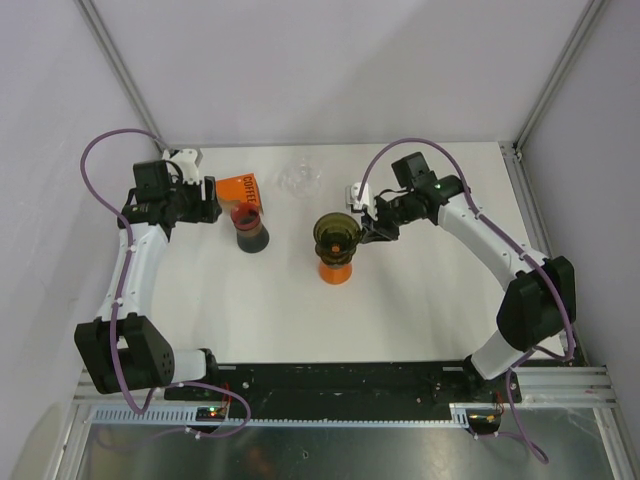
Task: Place the coffee filter in the dripper
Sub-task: Place the coffee dripper on the coffee server, then pick up the coffee filter from the coffee filter holder.
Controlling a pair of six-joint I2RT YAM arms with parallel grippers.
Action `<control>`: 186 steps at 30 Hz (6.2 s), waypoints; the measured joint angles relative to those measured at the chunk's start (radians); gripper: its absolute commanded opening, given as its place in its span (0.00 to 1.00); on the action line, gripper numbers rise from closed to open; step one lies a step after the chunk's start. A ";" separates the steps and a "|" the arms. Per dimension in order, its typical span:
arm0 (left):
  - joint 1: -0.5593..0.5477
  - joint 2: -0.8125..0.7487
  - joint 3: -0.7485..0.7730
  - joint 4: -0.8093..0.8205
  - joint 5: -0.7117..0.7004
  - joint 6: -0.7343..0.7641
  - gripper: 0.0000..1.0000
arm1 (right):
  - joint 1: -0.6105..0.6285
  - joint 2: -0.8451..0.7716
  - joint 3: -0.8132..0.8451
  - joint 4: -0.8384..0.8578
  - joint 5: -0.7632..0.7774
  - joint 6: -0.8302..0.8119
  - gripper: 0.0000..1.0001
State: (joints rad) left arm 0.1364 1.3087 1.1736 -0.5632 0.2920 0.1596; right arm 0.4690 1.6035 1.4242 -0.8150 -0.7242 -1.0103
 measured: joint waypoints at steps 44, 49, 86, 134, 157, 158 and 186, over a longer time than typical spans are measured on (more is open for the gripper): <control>0.132 0.640 0.159 0.291 0.162 -0.556 0.38 | -0.002 -0.379 -0.198 0.329 0.404 0.648 0.96; 0.133 0.716 0.206 0.307 0.185 -0.605 0.38 | -0.002 -0.417 -0.205 0.335 0.418 0.662 0.96; 0.151 0.868 0.298 0.330 0.285 -0.739 0.00 | 0.036 -0.449 -0.212 0.357 0.432 0.649 0.97; 0.309 0.473 -0.060 0.331 0.318 -0.575 0.00 | 0.185 -0.451 -0.212 0.328 0.525 0.636 0.98; 0.325 0.190 -0.114 0.299 0.339 -0.481 0.00 | 0.376 -0.417 -0.213 0.420 0.650 0.644 0.98; 0.325 0.179 -0.115 0.286 0.341 -0.478 0.00 | 0.400 -0.408 -0.213 0.434 0.671 0.644 0.98; 0.170 -0.162 0.135 -0.023 0.840 -0.343 0.00 | 0.537 -0.280 -0.216 0.866 0.612 0.912 0.99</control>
State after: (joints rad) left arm 0.3061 1.1465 1.3087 -0.5865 1.1320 -0.1833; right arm 1.0061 1.3239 1.2079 0.0513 -0.1127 -0.0982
